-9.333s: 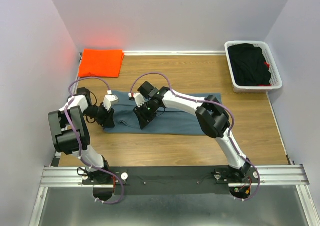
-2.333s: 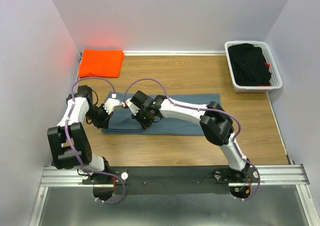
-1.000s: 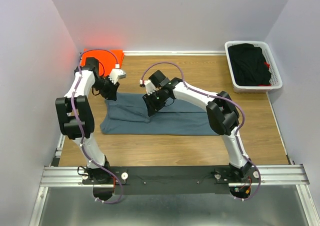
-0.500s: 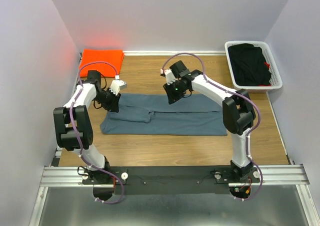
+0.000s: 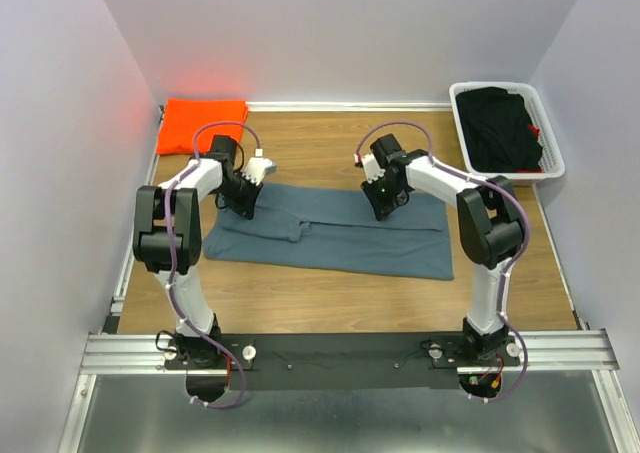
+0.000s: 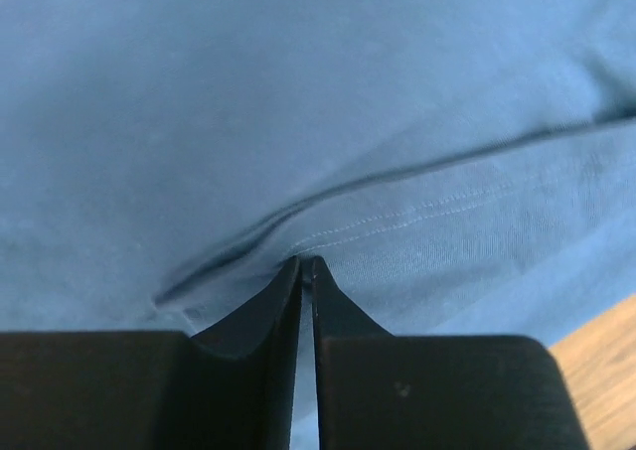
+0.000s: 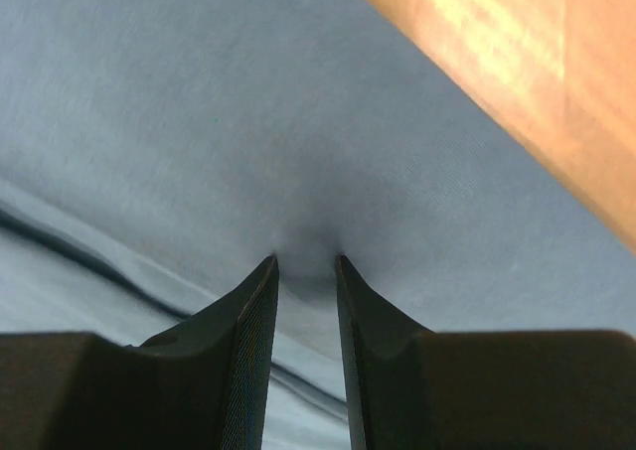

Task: Fold and stack the t-shirts
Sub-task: Rotate the tshirt 90 degrees

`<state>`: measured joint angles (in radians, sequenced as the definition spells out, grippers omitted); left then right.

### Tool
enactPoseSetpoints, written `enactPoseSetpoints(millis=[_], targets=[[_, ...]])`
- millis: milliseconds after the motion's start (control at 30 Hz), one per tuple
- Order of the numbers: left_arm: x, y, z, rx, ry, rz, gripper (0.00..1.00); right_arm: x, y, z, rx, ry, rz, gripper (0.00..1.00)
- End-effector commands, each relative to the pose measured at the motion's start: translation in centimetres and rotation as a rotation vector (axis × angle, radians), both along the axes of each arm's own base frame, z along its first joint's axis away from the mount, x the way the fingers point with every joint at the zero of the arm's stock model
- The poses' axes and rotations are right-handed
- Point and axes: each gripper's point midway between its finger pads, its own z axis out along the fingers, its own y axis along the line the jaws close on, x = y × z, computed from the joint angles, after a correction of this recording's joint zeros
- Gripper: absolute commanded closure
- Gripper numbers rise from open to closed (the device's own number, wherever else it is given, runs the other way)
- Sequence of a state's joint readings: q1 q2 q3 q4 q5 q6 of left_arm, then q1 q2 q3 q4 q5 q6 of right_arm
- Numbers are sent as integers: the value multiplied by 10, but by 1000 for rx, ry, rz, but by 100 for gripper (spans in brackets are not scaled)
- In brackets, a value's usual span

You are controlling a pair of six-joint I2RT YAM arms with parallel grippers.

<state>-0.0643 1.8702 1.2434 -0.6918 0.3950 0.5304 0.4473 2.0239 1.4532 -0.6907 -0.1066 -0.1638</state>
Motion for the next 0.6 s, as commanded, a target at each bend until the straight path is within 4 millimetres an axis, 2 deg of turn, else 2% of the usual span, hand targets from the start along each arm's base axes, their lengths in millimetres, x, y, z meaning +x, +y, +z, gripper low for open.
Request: enactPoseSetpoints(millis=[0, 33, 100, 133, 167, 200, 233, 300, 333, 367, 400, 433, 467, 500, 567], targets=[[26, 4, -24, 96, 7, 35, 85, -37, -29, -18, -75, 100, 23, 62], [43, -4, -26, 102, -5, 23, 85, -43, -28, -19, -67, 113, 31, 62], [62, -16, -27, 102, -13, -1, 86, -54, -24, -18, -25, 143, 36, 62], [82, -30, -30, 110, -18, -39, 86, -65, -24, -21, -16, 177, 39, 62], [95, -36, -31, 116, -28, -59, 86, -72, -20, -17, 13, 189, 47, 62], [124, -47, -28, 115, -50, -85, 86, -82, -9, -12, 77, 219, 71, 61], [140, -59, -22, 106, -78, -104, 86, -93, -3, -6, 112, 244, 93, 61], [169, -75, -7, 88, -122, -118, 85, -105, 12, 13, 197, 250, 146, 61], [209, -93, 18, 47, -248, -121, 85, -109, 25, 37, 282, 224, 176, 59], [222, -100, 32, 28, -298, -116, 85, -109, 30, 48, 315, 209, 180, 58], [237, -109, 56, -6, -384, -115, 82, -106, 32, 63, 333, 176, 164, 57], [238, -115, 65, -26, -409, -108, 80, -100, 34, 70, 342, 154, 158, 57], [251, -122, 128, -68, -577, -97, 69, -95, 32, 74, 324, 131, 136, 57], [235, -121, 102, -74, -515, -99, 63, -91, 31, 78, 313, 111, 129, 57], [230, -120, 131, -103, -584, -73, 47, -85, 27, 79, 286, 82, 124, 56]])
